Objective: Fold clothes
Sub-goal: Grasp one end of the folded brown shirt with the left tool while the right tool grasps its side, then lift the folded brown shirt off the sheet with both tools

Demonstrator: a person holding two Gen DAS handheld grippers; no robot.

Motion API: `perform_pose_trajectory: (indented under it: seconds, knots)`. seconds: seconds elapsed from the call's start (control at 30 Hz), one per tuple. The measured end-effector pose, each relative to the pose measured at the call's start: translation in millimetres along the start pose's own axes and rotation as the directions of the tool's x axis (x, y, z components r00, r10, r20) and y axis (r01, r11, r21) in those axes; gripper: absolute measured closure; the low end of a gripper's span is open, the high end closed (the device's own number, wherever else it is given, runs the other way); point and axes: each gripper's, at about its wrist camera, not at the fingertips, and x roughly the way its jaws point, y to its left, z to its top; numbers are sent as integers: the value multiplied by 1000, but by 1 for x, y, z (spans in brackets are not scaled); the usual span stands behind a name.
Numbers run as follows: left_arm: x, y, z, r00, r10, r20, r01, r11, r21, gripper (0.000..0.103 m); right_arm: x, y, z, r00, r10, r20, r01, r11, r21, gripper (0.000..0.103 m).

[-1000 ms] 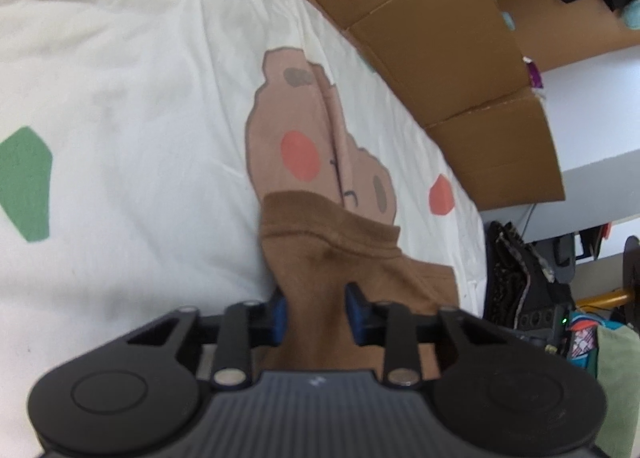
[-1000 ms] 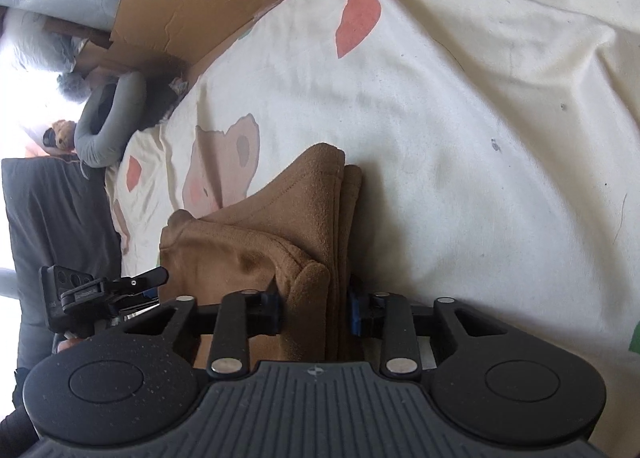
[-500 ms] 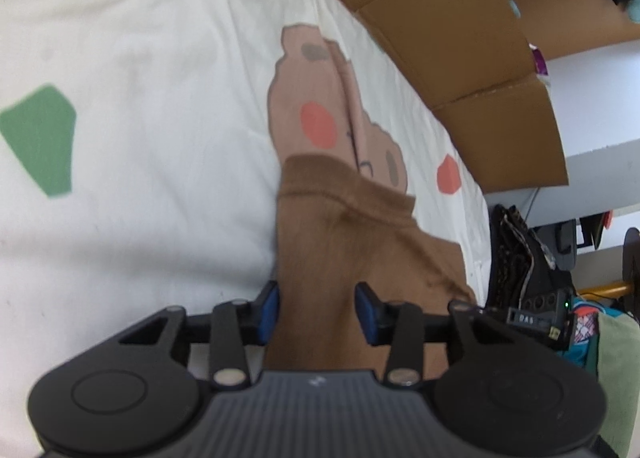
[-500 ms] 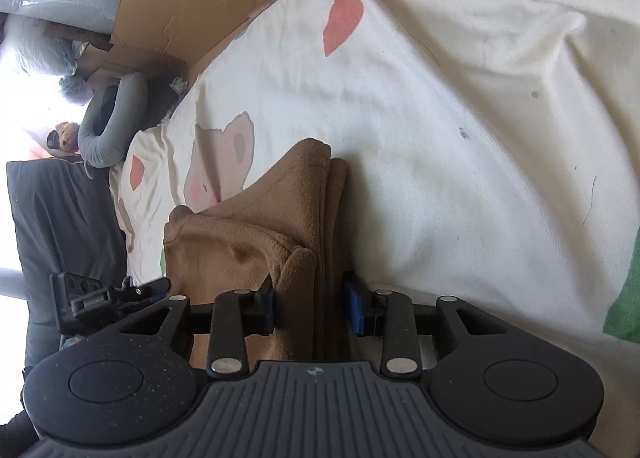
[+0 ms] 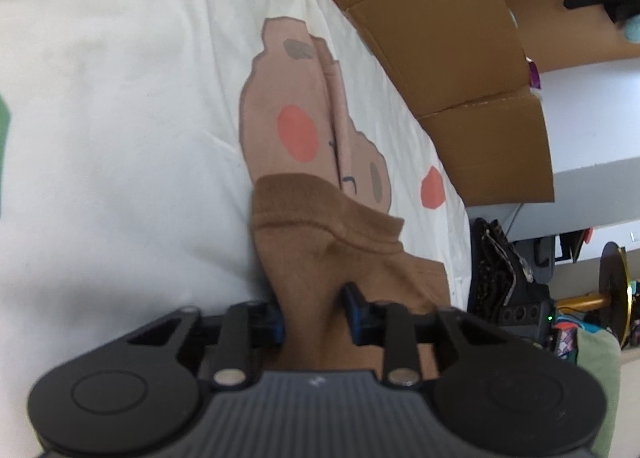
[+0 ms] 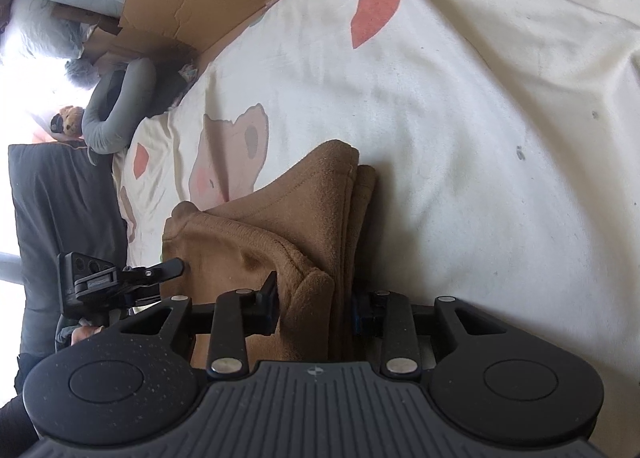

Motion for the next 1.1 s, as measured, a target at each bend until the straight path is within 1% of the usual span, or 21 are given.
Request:
perform_pose_trajectory:
  seconds: [0.03,0.13,0.2,0.23,0.27,0.4,0.5,0.63,0.7,0.73,0.8,0.83,0.87,0.97,1.1]
  knots:
    - [-1,-1,0,1000,-5,2,5,1000,7,92,0,0,0,1000,-1,0,1,1000,0,73]
    - [-3,-2,0,1000,-17,3,17,1000,26,93,-3,1,0,1000,3,5,-3,1000,0,74]
    - [-5,-1,1,1000,-13,-6,13,999,29,89,-6,1,-1,1000,-5,3,5,1000,-9,72]
    - [-6,0,1,1000,-9,-13,9,1000,29,82,-8,0,-2,1000,-8,0,8,1000,-5,67]
    - [-6,2,0,1000,-9,-19,9,1000,29,77,-11,-2,-3,1000,-11,-3,11,1000,0,65]
    - [-7,8,-4,999,-23,-40,24,999,21,77,-21,-8,-9,1000,-2,-7,2,1000,19,63]
    - [-1,10,-4,997,-44,-57,45,999,10,77,-16,-9,-11,1000,5,-10,-4,1000,23,63]
    - [9,7,-1,994,-62,-87,66,997,42,77,-5,3,-9,999,4,-35,-5,999,-31,62]
    - [12,7,2,993,-68,-96,72,997,38,80,-1,5,-7,999,4,-40,-5,999,-44,62]
    - [12,6,3,993,-64,-95,68,997,39,83,-1,5,-6,999,4,-40,-5,999,-42,65]
    - [11,4,4,994,-53,-92,58,997,45,86,0,4,-5,999,3,-37,-4,999,-35,77]
    - [10,1,5,995,-45,-88,50,997,56,88,0,4,-5,999,4,-34,-5,999,-33,81]
    - [7,-2,6,996,-41,-81,47,996,72,91,-1,5,-5,1000,-1,-29,0,999,-37,83]
    - [0,-10,9,997,-38,-62,45,993,110,95,-3,12,-6,1000,-23,-15,22,998,-64,88]
    - [-6,-18,6,999,-26,-38,31,989,141,97,-10,19,-9,1000,-25,6,25,997,-79,90]
